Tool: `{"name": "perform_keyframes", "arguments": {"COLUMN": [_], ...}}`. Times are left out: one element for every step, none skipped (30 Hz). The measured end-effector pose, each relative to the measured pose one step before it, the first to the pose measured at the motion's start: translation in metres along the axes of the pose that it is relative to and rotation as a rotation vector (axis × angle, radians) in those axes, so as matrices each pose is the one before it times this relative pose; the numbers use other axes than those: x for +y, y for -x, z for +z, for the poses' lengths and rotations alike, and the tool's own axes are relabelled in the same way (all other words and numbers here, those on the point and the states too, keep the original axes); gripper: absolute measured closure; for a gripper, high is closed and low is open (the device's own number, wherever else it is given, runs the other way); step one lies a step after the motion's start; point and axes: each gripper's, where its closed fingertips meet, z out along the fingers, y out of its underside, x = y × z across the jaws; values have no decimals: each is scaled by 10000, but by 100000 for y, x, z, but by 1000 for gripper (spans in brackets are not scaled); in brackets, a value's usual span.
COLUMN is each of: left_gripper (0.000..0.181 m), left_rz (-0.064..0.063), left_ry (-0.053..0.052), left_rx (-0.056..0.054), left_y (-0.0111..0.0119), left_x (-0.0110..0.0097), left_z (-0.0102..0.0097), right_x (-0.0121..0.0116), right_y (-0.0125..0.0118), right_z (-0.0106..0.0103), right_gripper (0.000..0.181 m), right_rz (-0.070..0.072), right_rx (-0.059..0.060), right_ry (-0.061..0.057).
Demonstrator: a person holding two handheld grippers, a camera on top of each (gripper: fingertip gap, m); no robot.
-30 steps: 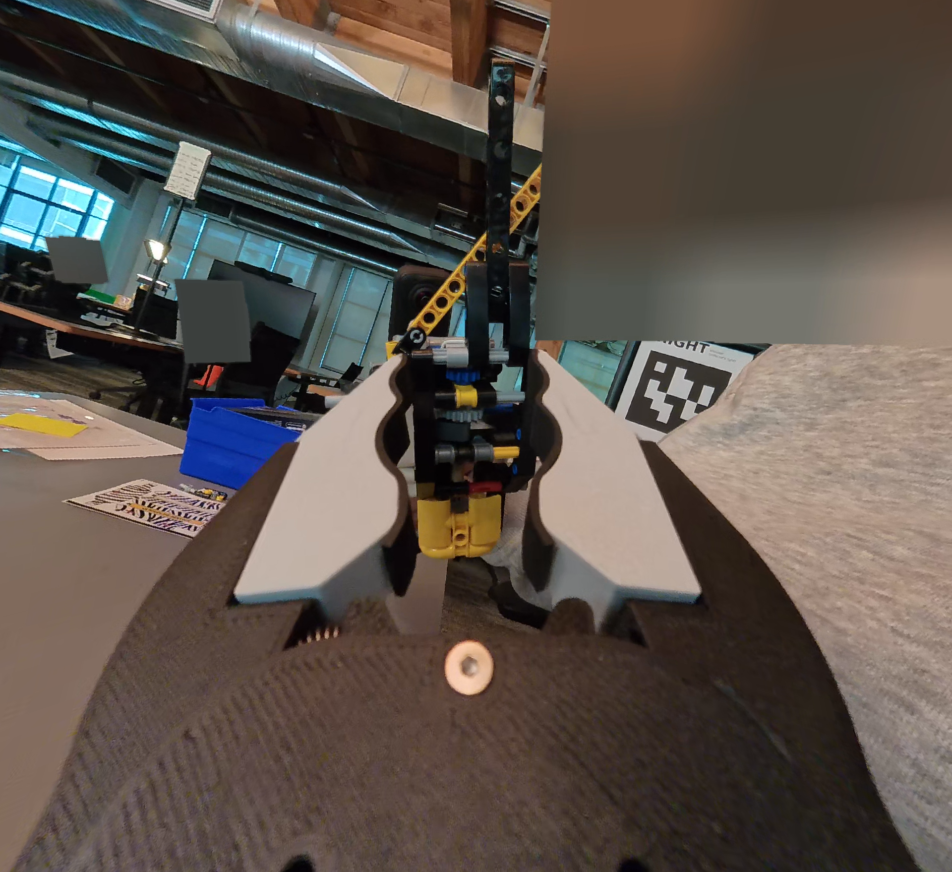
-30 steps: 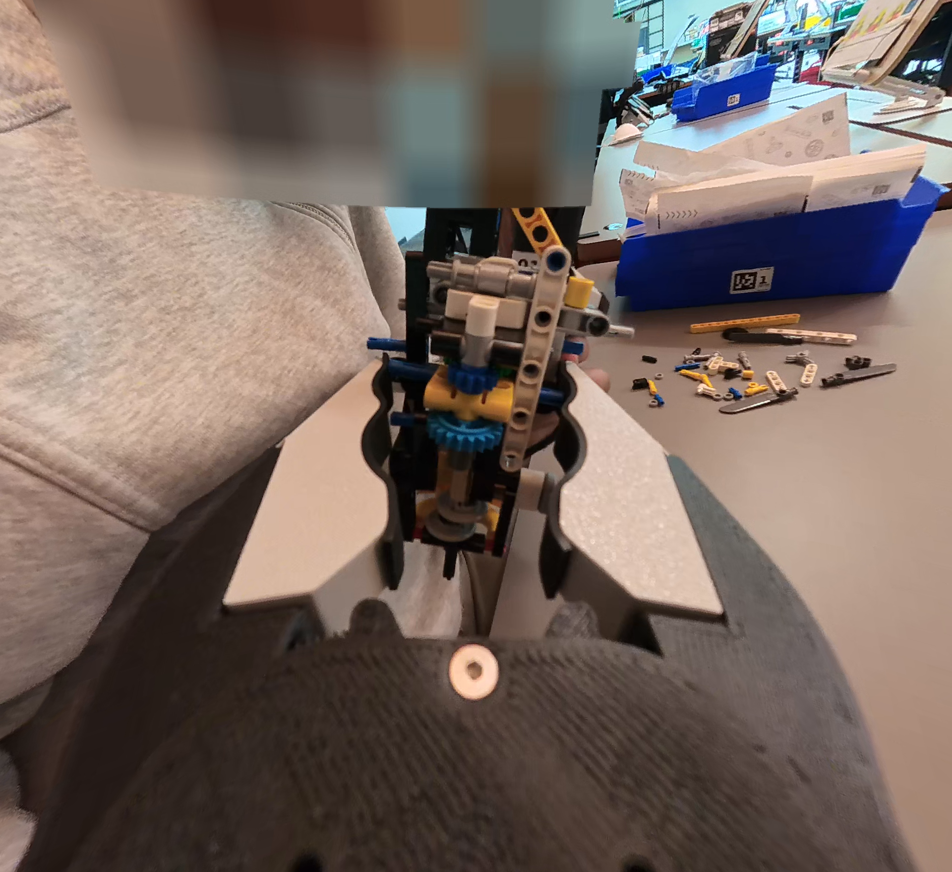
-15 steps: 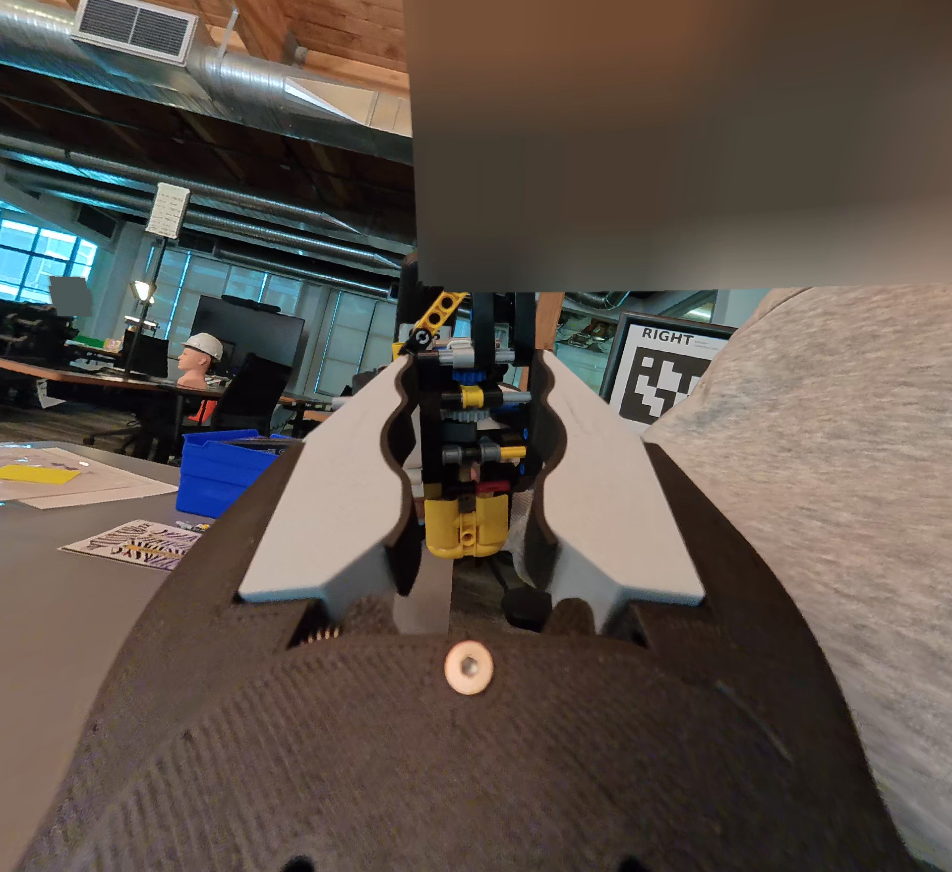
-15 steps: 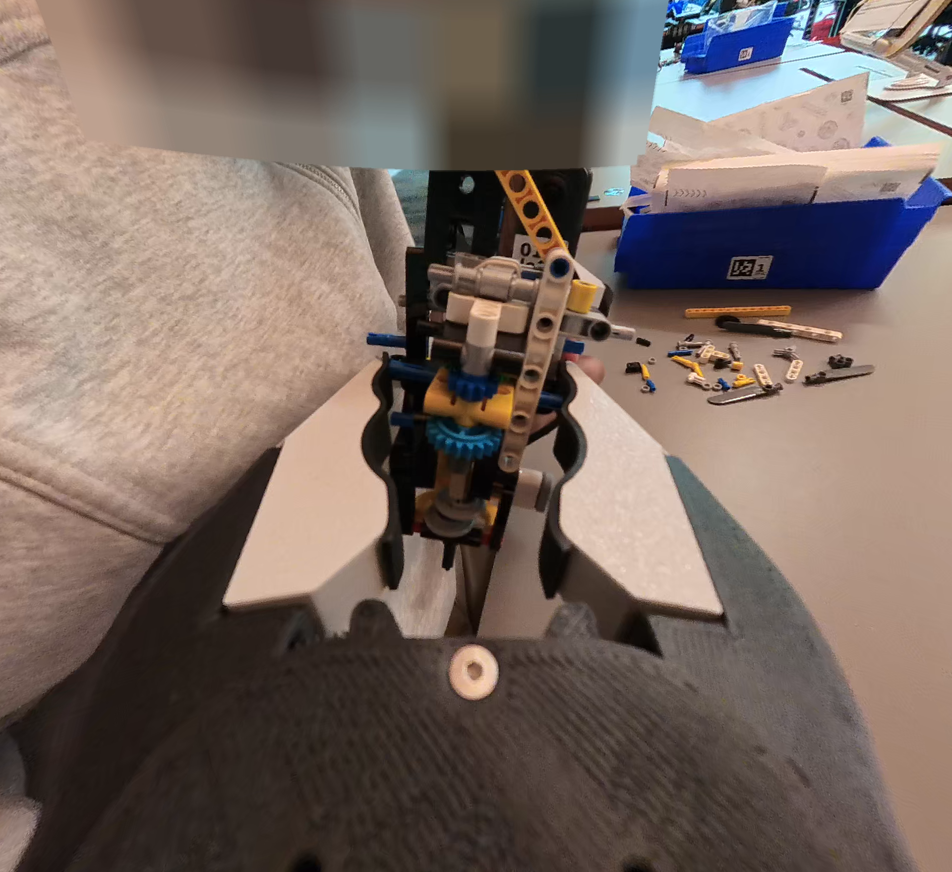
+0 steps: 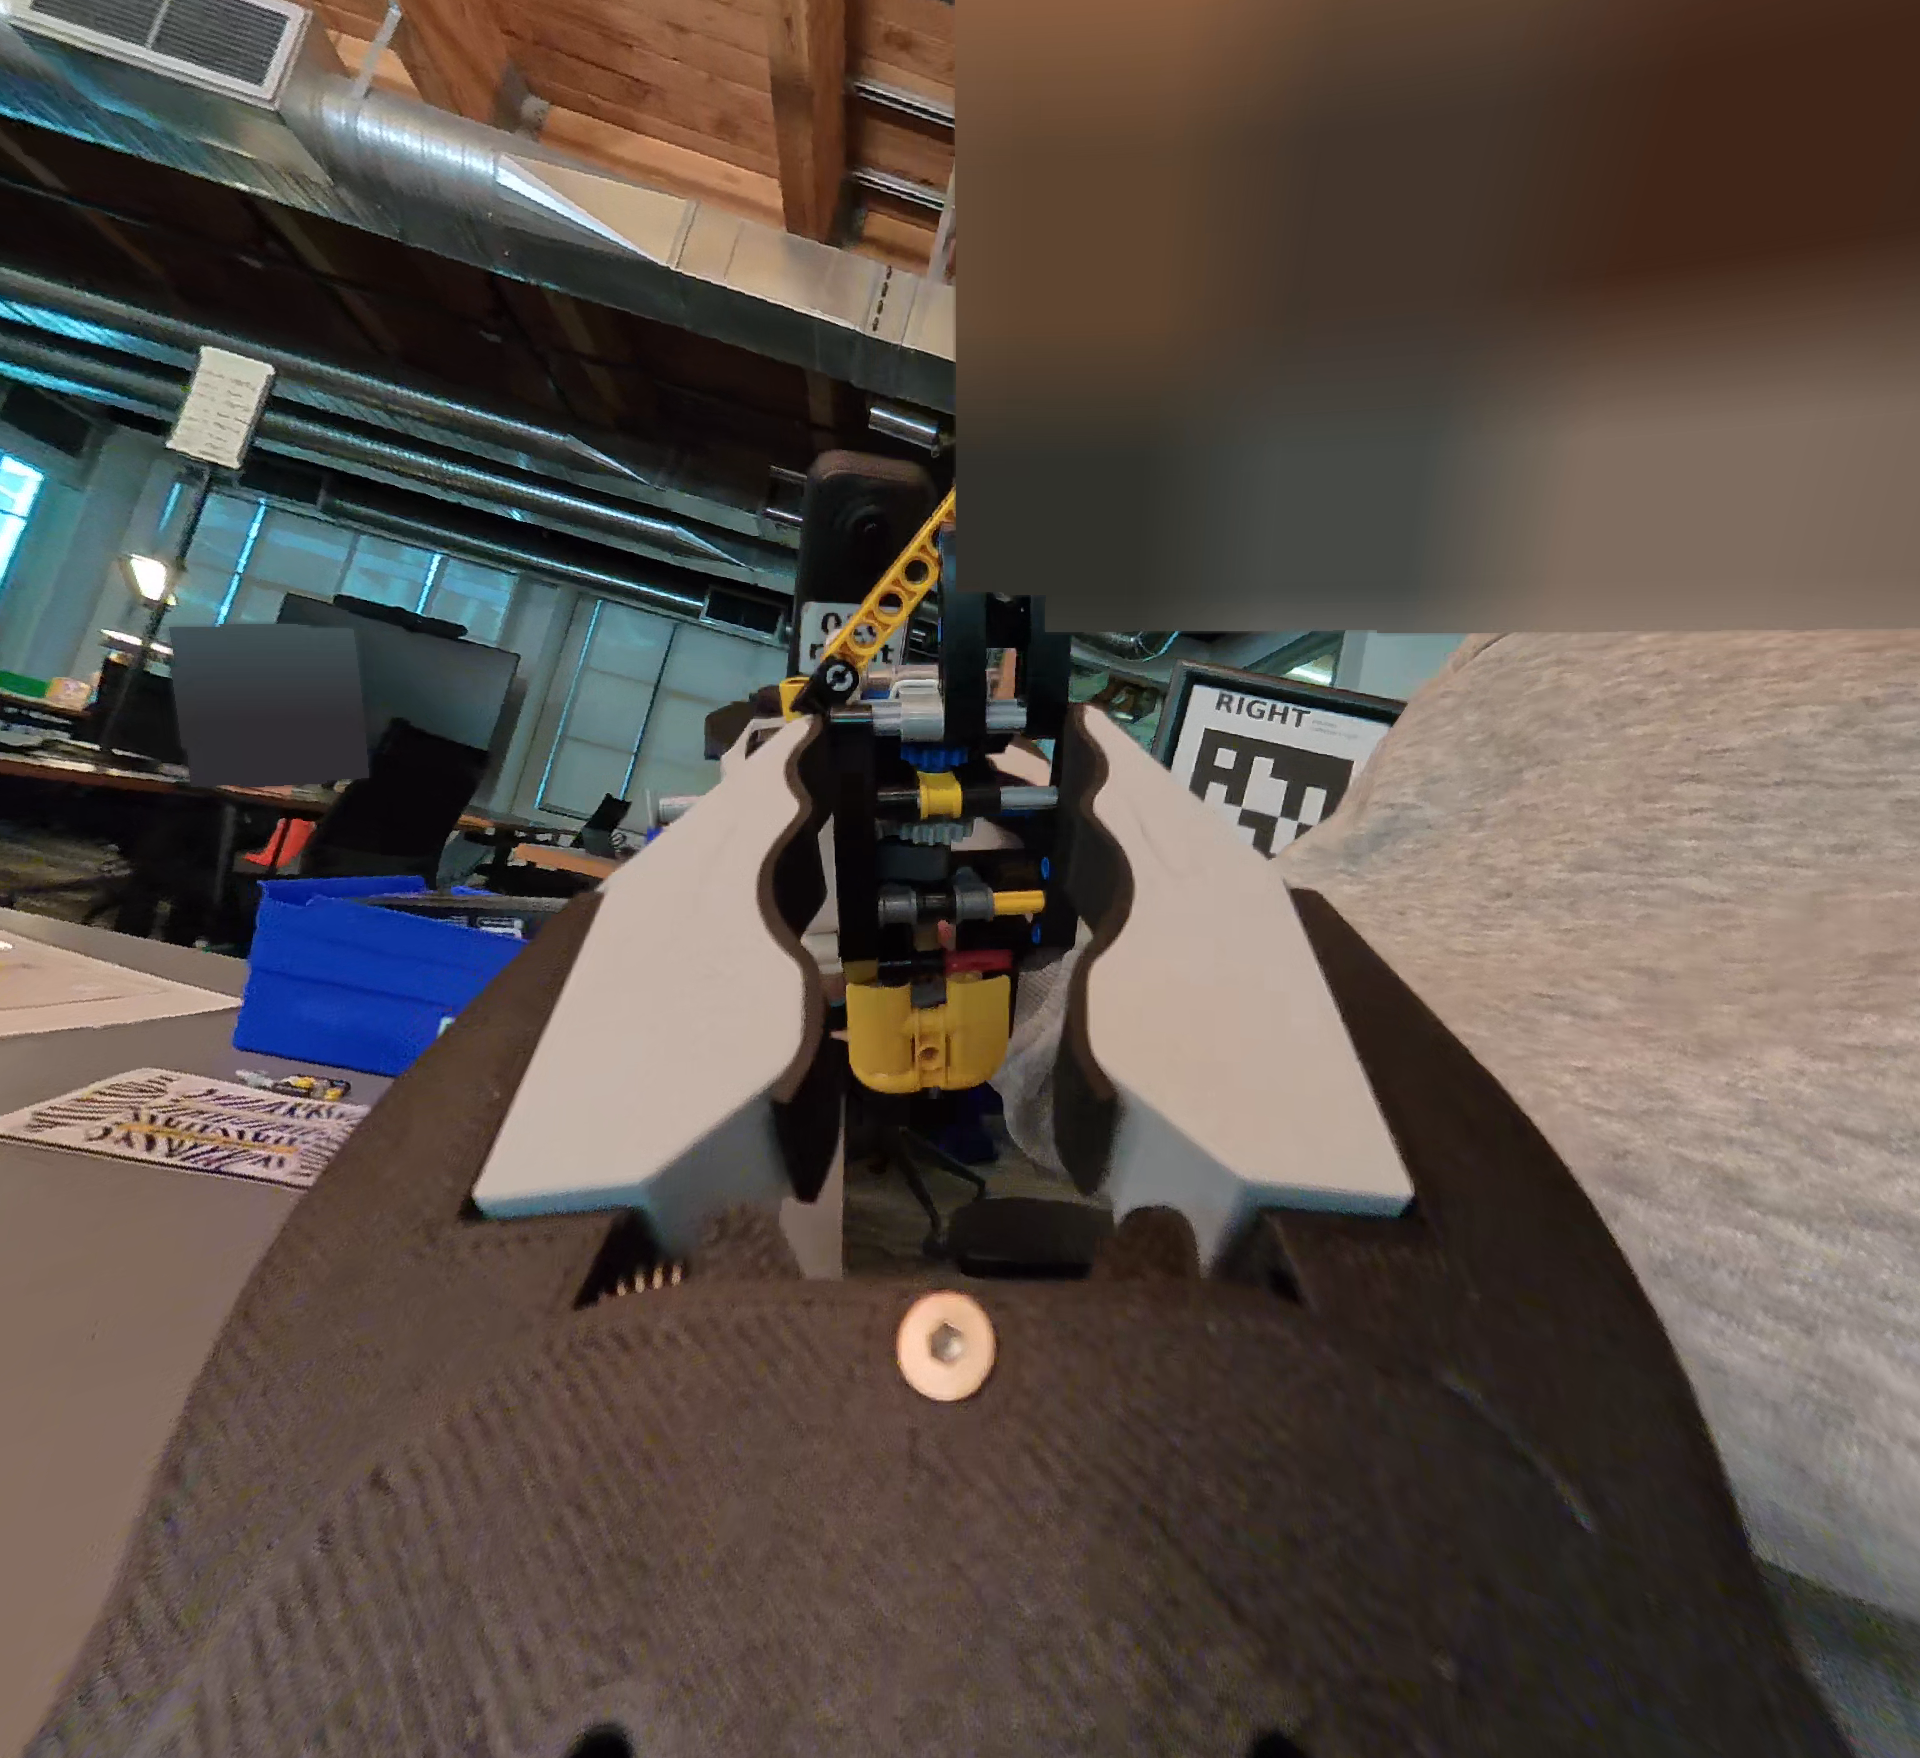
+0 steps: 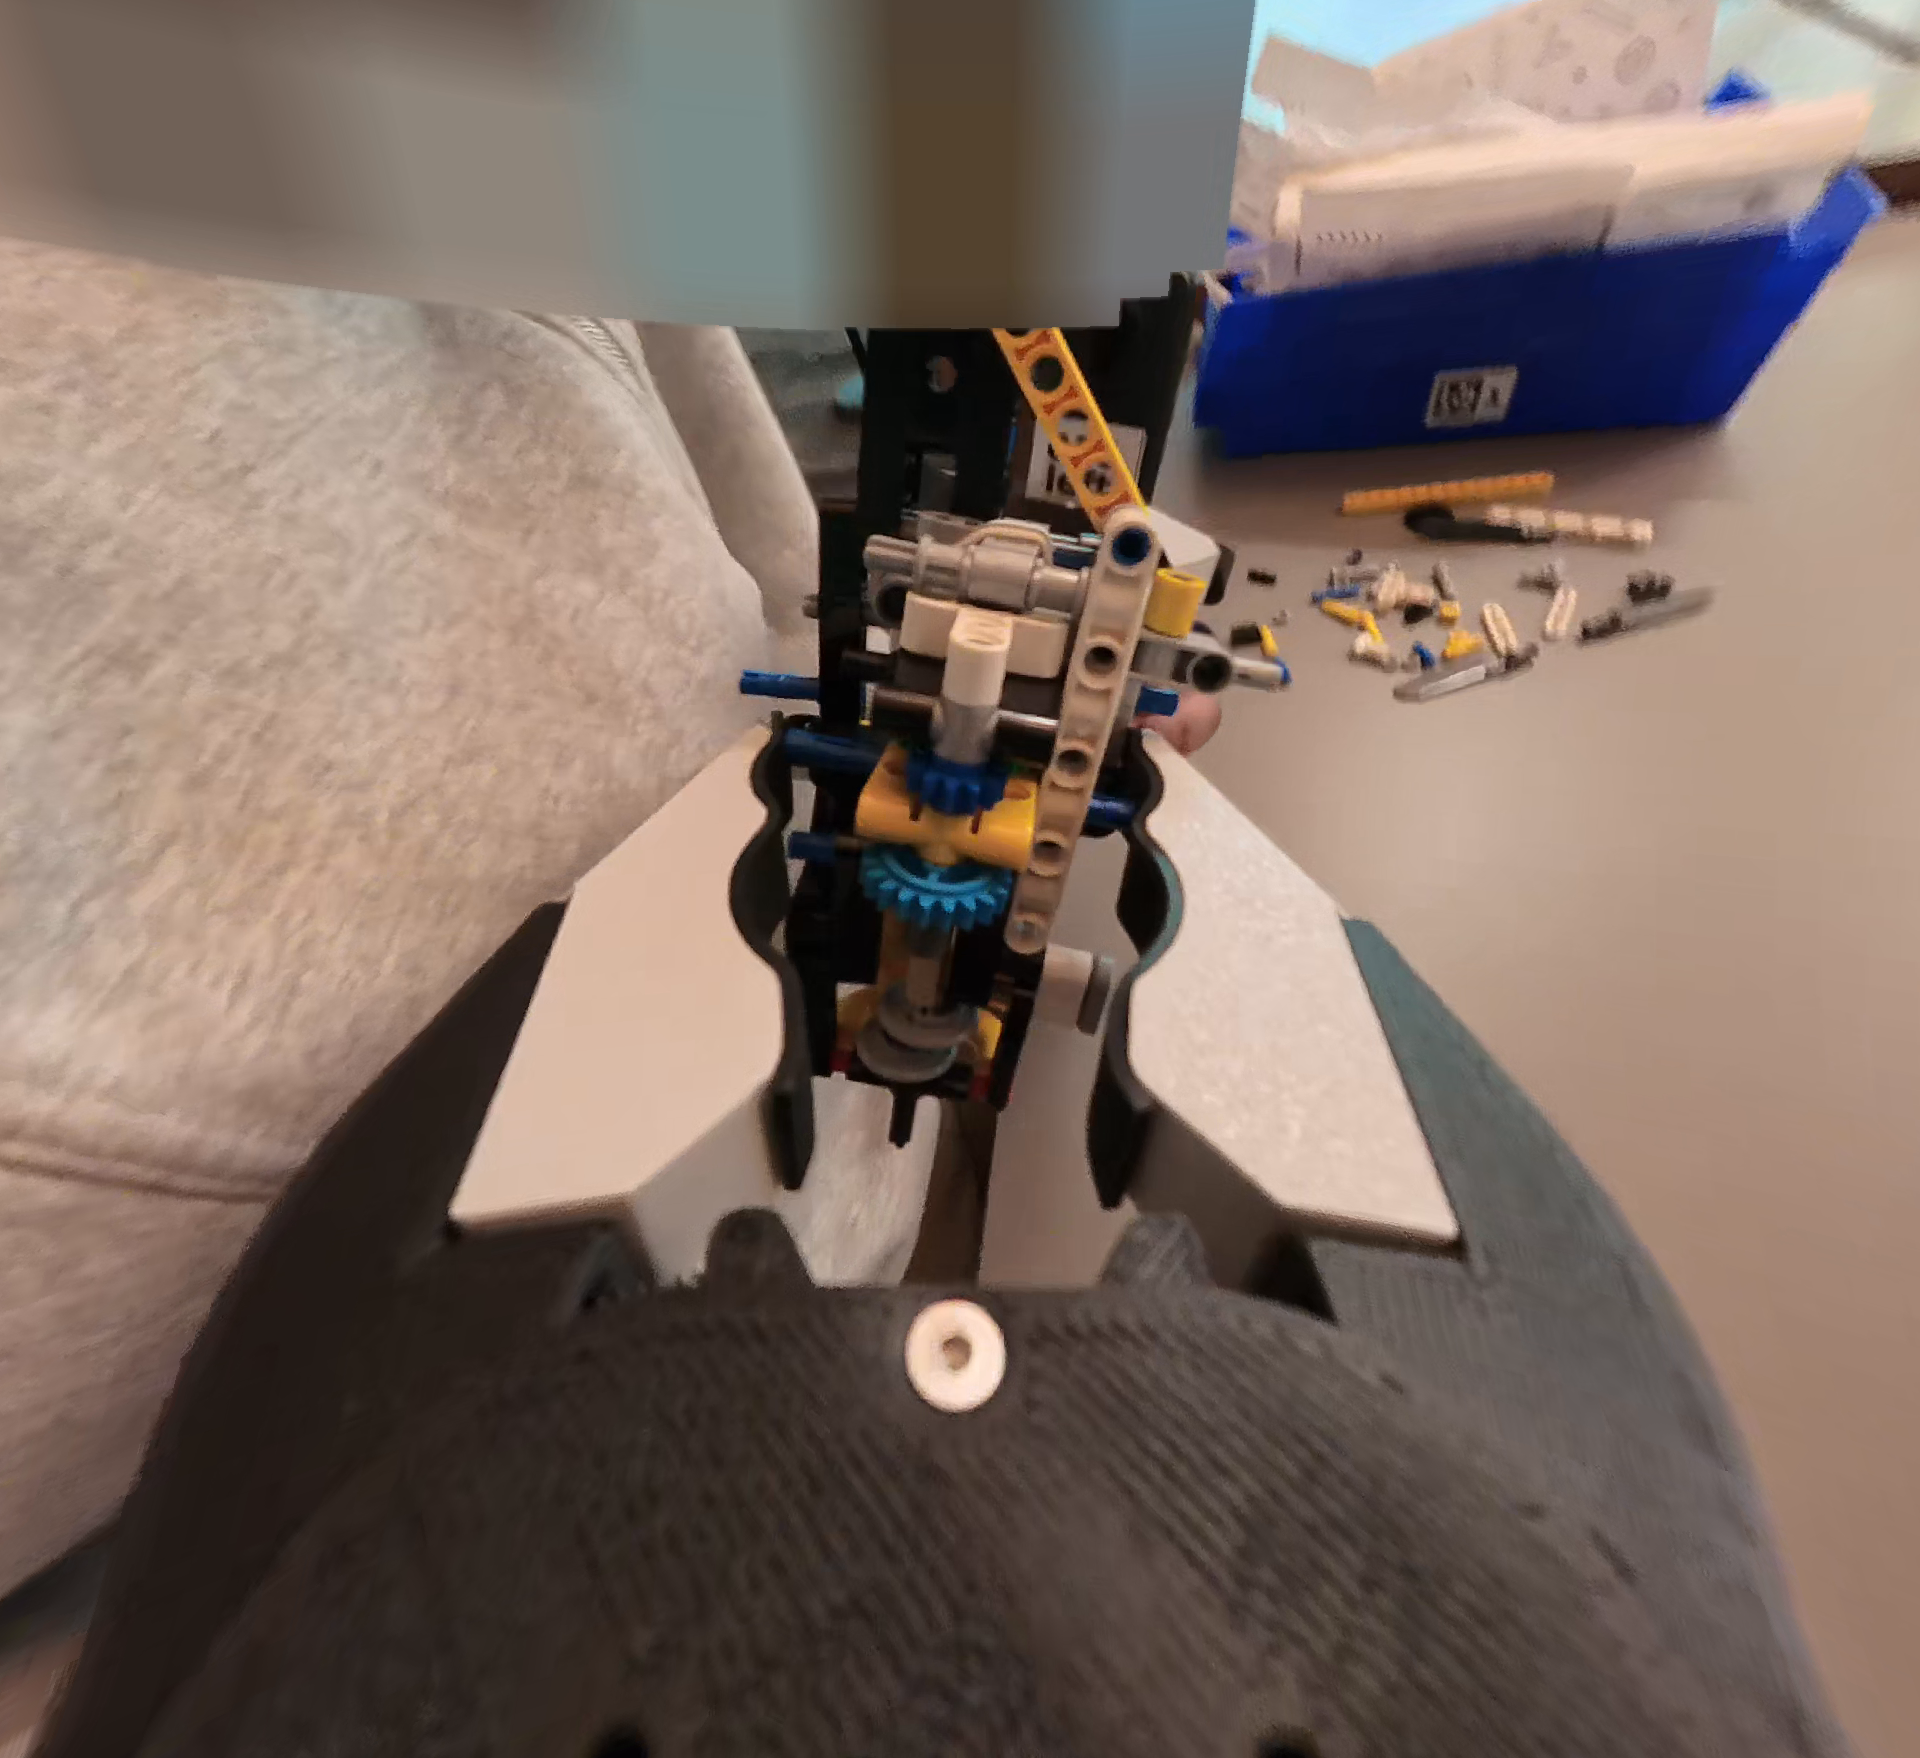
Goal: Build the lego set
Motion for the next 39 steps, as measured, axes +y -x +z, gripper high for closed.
{"name": "perform_keyframes", "arguments": {"left_gripper": [138, 138, 139, 140, 140, 141, 142, 156, 165, 163, 155, 152, 153, 153, 154, 154, 154, 153, 153, 153, 152, 152, 153, 153, 153, 152, 152, 152, 152, 152, 152, 152, 151, 150, 149, 147, 145, 143, 142], "left_rz": [-200, -182, -128, -100, -63, -47, -40, 52, 44, 4, -121, -183, -103, -4, 19, -23, -37, -25, -5, 14, 21, 13, 0, -8, -9, -3, 0, 4, 13, 8, 5, 9, 17, 16, 17, 14, 1, -10, -7], "left_ry": [-51, -22, -34, -26, 18, 17, -13, -67, -69, -42, 59, 50, -5, -22, 8, -12, -35, -58, -48, 5, 31, -2, -14, -6, 12, 16, 14, 14, 8, 7, 9, 12, 30, 38, 48, 44, 36, 26, 9], "left_rx": [-22, 1, -29, -27, -9, -11, -1, 101, -72, -113, -64, -1, 5, -15, -57, -64, -13, 1, -13, -19, -19, -28, -28, -21, -35, -26, -29, -36, -27, -31, -21, -21, -15, -1, 1, -8, 1, 9, 6], "left_y": [255, 232, 224, 196, 132, 98, 53, -146, 67, 152, 125, 62, 27, 20, 105, 137, 69, 27, 39, 55, 47, 46, 51, 37, 65, 54, 48, 49, 40, 48, 35, 30, 19, -10, -18, -15, -30, -40, -47], "left_x": [-64, -16, -35, -26, 36, 48, 6, -63, -18, 61, 181, 126, 46, 47, 76, 2, -83, -146, -128, -32, -1, -37, -35, -2, 22, 33, 21, 13, -4, 0, -1, 1, 35, 47, 56, 71, 62, 49, 42], "left_z": [-148, -152, -146, -105, -68, -40, -38, -79, -48, 15, 120, 135, 83, 8, -24, -31, -49, -66, -80, -50, -34, -35, -17, -13, 10, -5, -4, -4, -10, -16, -5, -13, -4, 19, 35, 41, 52, 66, 58], "right_x": [29, 54, 35, 45, 67, 57, 98, 220, 260, 247, 123, 90, 185, 163, 33, 51, 67, 35, 21, 30, 21, 23, 17, 4, 31, 29, 8, 10, -6, -12, -12, -11, 10, 23, -19, -71, -144, -228, -282], "right_y": [-208, -206, -219, -158, -90, -76, -176, -472, -248, 154, 134, -35, -22, -41, -111, -77, -34, 2, -1, -14, -24, -27, -17, -12, -31, -12, -18, -17, -7, 4, 39, 38, 1, -10, -25, -2, 10, 16, 36], "right_z": [-7, -3, -30, -55, -67, -69, -84, -107, -101, -41, 0, 3, 25, 20, -23, -62, -22, -31, -39, -39, -43, -39, -48, -46, -50, -37, -41, -43, -35, -27, -23, -15, -8, -2, -4, -35, -56, -61, -59], "right_gripper": [119, 119, 119, 119, 119, 119, 119, 119, 119, 119, 119, 119, 119, 119, 119, 119, 119, 119, 119, 119, 119, 119, 119, 119, 119, 119, 119, 119, 119, 119, 119, 119, 119, 119, 119, 119, 119, 118, 119], "right_rz": [225, 125, 38, 53, 82, 75, 86, 158, 169, 49, -83, -39, 20, 42, 50, 21, -20, -17, 20, 17, 7, 35, 44, 42, 45, 33, 37, 35, 15, 27, 25, -2, 5, -1, -73, -122, -136, -163, -138], "right_rx": [141, 174, 220, 193, 142, 127, 178, 336, 158, -72, -35, 72, 56, 63, 103, 99, 95, 81, 83, 82, 83, 65, 42, 32, 33, 22, 23, 22, 18, 9, -11, 1, 18, 30, 49, 24, -4, -36, -103], "right_ry": [230, 245, 219, 221, 215, 176, 153, 195, 188, 138, 19, -10, 57, 52, -20, 10, 35, 32, 32, 46, 34, 25, 20, 8, 14, 4, -8, -5, -24, -35, -33, -36, -30, -14, -52, -109, -193, -318, -451]}}
